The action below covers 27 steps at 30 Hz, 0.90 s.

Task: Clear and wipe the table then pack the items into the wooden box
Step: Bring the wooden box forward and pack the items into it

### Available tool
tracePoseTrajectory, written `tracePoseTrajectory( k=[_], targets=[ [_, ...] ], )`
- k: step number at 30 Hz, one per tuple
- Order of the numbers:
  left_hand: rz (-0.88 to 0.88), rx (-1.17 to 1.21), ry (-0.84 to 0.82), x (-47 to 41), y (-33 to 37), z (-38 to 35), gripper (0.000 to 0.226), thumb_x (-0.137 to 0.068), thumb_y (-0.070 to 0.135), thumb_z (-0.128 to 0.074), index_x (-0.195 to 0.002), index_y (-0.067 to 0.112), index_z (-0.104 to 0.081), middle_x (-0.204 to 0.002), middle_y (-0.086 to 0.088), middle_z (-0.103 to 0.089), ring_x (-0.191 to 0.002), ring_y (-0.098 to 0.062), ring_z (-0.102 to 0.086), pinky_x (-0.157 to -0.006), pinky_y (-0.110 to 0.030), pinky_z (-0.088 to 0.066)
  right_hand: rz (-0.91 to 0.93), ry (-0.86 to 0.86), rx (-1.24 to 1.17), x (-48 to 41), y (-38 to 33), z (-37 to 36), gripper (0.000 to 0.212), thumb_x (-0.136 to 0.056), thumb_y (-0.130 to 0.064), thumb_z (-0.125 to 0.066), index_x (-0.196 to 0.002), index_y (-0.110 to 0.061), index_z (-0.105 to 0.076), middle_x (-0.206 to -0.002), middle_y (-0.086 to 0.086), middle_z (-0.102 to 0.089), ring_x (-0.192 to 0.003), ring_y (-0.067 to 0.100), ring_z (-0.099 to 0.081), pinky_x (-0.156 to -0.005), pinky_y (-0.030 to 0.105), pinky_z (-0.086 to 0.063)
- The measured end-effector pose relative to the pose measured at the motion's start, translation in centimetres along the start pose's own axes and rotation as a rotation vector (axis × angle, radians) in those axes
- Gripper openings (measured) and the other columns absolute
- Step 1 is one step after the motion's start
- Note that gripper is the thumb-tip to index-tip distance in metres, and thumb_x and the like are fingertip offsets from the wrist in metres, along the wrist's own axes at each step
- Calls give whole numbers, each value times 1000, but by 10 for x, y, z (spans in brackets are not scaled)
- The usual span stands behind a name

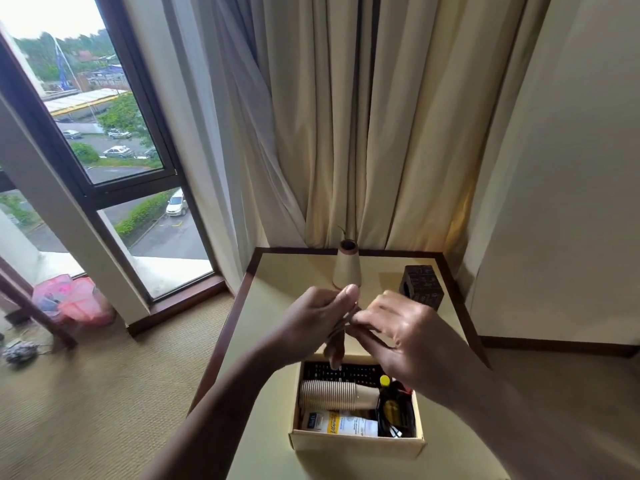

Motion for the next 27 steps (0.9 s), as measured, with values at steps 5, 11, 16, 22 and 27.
tracePoseTrajectory(
  k=[5, 11, 16, 22, 27],
  targets=[
    [205, 386, -202, 8, -10, -14, 44, -97, 31, -43, -91, -10, -57, -55, -11, -35, -44, -22, -39, -52, -32, -38, -187, 115, -367, -2, 25, 9, 18, -80, -29, -83, -92, -21, -73, -121, -11, -65, -118, 9, -62, -98, 30, -53],
    [93, 310, 16, 7, -7, 5, 34, -102, 27, -61, -93, -3, -74, -80, -29, -64, -74, -30, -63, -68, -29, -49, -339, 230, -544, 4, 46, 8, 18, -81, -24, -81, -94, -13, -74, -86, -5, -77, -79, 13, -75, -71, 36, -63],
    [-108, 79, 304, 15, 8, 11, 18, -95, 25, -62, -96, 8, -66, -66, -10, -63, -60, -21, -58, -59, -37, -52, -213, 208, -421, -4, 41, 19, 17, -82, -21, -82, -95, -12, -75, -90, -6, -75, -84, 11, -74, -73, 33, -62],
    [-68, 303, 143, 15, 15, 1, 20, -98, 19, -57, -90, 0, -55, -61, -4, -41, -52, -18, -40, -49, -30, -48, -58, 166, -268, -16, 39, 33, 16, -84, -22, -78, -96, -11, -79, -91, -4, -66, -85, 12, -66, -71, 30, -57],
    [-1, 582, 59, 15, 14, -2, 7, -102, 12, -54, -99, 5, -52, -59, -3, -26, -47, -16, -31, -47, -27, -39, -56, 173, -222, -13, 44, 24, 16, -89, -22, -74, -103, -14, -78, -100, -5, -66, -100, 16, -59, -82, 34, -52]
  ],
)
Point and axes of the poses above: each hand's wrist, its own x-axis away from the middle knuckle, its own z-axis out of the back of the hand, y = z × x, the point moved 9 cm from there along -x, towards the middle knuckle
